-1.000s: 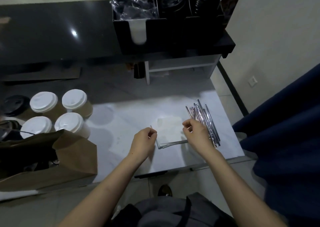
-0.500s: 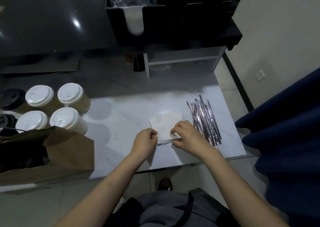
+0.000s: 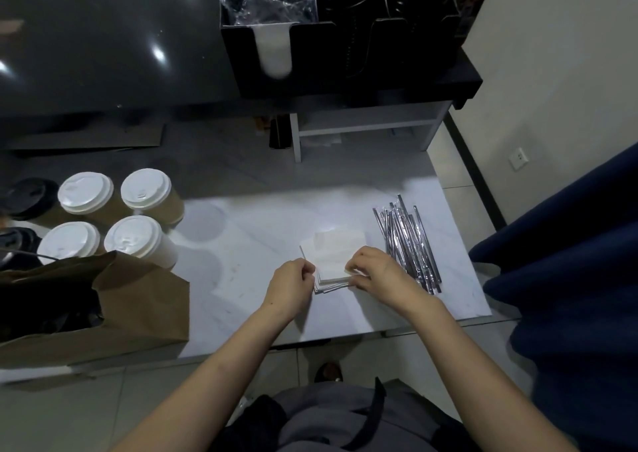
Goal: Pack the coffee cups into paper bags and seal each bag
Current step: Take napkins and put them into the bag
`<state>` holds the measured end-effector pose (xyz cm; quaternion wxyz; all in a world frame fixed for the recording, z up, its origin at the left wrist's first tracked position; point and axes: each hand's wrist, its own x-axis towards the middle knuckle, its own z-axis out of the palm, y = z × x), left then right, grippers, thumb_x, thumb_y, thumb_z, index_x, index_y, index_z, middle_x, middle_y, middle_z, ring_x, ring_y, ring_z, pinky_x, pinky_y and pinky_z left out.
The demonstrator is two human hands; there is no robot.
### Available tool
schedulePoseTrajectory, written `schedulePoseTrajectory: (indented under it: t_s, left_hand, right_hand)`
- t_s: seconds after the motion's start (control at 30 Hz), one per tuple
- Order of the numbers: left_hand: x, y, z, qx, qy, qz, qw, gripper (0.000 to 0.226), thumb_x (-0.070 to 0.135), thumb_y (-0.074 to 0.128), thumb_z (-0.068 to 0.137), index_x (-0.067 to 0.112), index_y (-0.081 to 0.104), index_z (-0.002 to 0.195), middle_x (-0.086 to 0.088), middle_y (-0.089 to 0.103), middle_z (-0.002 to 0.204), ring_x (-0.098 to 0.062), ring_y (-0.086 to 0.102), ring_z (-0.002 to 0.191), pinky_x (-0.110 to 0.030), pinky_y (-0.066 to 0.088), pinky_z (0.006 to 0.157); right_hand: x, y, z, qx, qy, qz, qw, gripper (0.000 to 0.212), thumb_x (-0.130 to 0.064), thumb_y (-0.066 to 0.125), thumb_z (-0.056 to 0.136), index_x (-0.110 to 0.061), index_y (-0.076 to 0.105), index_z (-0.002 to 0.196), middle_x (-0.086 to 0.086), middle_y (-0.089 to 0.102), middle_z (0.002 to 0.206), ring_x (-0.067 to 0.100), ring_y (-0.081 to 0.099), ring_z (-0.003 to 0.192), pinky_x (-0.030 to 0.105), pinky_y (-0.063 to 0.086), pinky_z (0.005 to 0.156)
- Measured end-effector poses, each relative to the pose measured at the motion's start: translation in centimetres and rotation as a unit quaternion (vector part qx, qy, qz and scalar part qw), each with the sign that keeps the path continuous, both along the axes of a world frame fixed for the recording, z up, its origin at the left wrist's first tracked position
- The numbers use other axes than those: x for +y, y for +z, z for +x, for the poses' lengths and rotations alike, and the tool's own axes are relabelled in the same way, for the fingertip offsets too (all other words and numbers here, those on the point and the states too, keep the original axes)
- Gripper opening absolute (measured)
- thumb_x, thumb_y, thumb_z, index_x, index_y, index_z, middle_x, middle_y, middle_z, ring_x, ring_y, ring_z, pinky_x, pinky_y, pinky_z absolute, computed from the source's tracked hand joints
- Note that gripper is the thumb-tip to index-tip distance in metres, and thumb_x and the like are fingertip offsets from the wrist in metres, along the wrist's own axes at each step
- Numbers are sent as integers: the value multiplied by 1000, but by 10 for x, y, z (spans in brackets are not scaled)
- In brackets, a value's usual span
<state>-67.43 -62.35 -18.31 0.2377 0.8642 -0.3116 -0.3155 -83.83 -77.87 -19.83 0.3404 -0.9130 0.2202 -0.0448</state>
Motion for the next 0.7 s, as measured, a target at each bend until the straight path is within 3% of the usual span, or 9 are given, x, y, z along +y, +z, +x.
schedulePoseTrajectory:
  t_s: [0.2,0.37,0.5,0.7]
  left_hand:
    - [0,-1,1,-9,-4,3,1000,30,9,51,98,13,72,119,-3,72,120,-23,64,113,-30,50,95]
    - [0,0,2,-12,-3,2,1000,30,8,51,97,12,72,118,-3,73,119,-23,65,112,-29,49,95]
    - [1,0,2,-10,-4,2,1000,31,8,51,97,12,72,118,-4,73,120,-23,65,112,-28,48,93]
    - [2,2,2,-7,-4,3,1000,31,7,49,96,12,72,116,-3,73,117,-23,65,109,-30,51,93]
  right_hand:
    - [0,0,0,-11,-14,14,1000,19,-11,85,85,-11,75,102,-4,64,100,8,57,88,11,42,81]
    - [-1,3,-1,5,-2,16,1000,24,-13,87,83,-12,74,104,-7,59,101,6,53,89,6,37,81]
    - [-2,4,-1,24,7,12,1000,27,-8,86,81,-10,74,105,-4,59,102,9,53,89,15,39,81]
    - [-5,5,0,29,-8,24,999,22,-8,85,83,-8,75,103,-5,61,100,8,56,86,3,37,79]
